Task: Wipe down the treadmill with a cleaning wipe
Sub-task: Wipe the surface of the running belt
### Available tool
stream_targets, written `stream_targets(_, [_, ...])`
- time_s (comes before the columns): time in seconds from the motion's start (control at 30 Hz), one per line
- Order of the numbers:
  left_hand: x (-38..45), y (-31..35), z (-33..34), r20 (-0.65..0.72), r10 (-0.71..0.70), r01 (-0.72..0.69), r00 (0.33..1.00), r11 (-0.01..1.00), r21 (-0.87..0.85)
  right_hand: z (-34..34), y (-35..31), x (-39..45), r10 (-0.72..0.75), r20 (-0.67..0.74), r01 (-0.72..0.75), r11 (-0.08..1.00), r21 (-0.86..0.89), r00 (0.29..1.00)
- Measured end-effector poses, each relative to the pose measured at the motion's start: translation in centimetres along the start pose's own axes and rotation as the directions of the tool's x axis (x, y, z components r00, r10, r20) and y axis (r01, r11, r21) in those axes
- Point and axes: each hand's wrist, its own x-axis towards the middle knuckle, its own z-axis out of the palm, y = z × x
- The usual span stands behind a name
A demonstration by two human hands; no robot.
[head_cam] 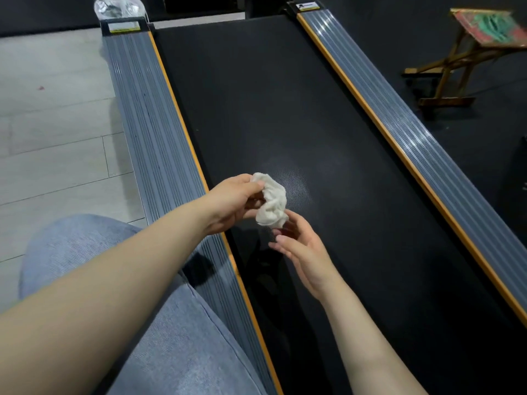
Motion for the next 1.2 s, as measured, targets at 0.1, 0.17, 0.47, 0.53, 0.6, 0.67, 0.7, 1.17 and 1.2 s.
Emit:
stream_targets(0.1, [0.2,-0.3,0.0,-0.026,-0.014,0.014,1.0,1.0,0.013,1.2,0.1,0.3,-0.085,-0.103,0.069,0.985,-0.156,0.991])
stream_targets(0.17, [0.2,-0.2,0.1,-0.061,-0.002,0.003,0.998,1.0,0.021,1.7,0.1,0.5,-0.156,-0.199,0.114,0.972,-0.207,0.967])
stream_targets(0.47, [-0.3,-1.7,0.3,0.044,0.516,-0.394,0.855,0.593,0.702,0.9,1.0,1.1,0.093,-0.466,-0.047,0.993,0.109,0.88])
stream_targets(0.53, [-0.4,-2.8,1.2,0.326,0.511,-0.52,0.796,0.301,0.799,1.2,0.5,1.5,0.13,-0.454,-0.008,0.965,0.261,0.882])
stream_targets(0.6, [-0.2,-3.2,1.8,0.473,0.47,-0.582,0.745,0.111,0.806,1.1,0.0,1.8,0.173,-0.411,0.008,0.915,0.402,0.895])
stream_targets(0.67, [0.3,-3.7,1.7,0.607,0.43,-0.654,0.668,-0.049,0.755,0.6,-0.2,2.1,0.232,-0.349,0.005,0.827,0.562,0.908])
stream_targets(0.7, [0.5,-4.1,1.5,0.664,0.382,-0.674,0.643,-0.128,0.727,0.2,-0.3,2.2,0.248,-0.318,-0.006,0.796,0.605,0.915])
stream_targets(1.17, [3.8,-4.4,-4.2,-0.077,0.074,0.085,0.994,-0.119,0.989,-0.8,8.5,4.5,-0.399,0.249,0.424,0.444,-0.789,0.883])
stream_targets(1.2, [4.0,-4.6,-4.2,-0.091,0.043,0.096,0.995,-0.141,0.985,-0.1,9.3,4.2,-0.314,0.414,0.511,0.365,-0.778,0.854])
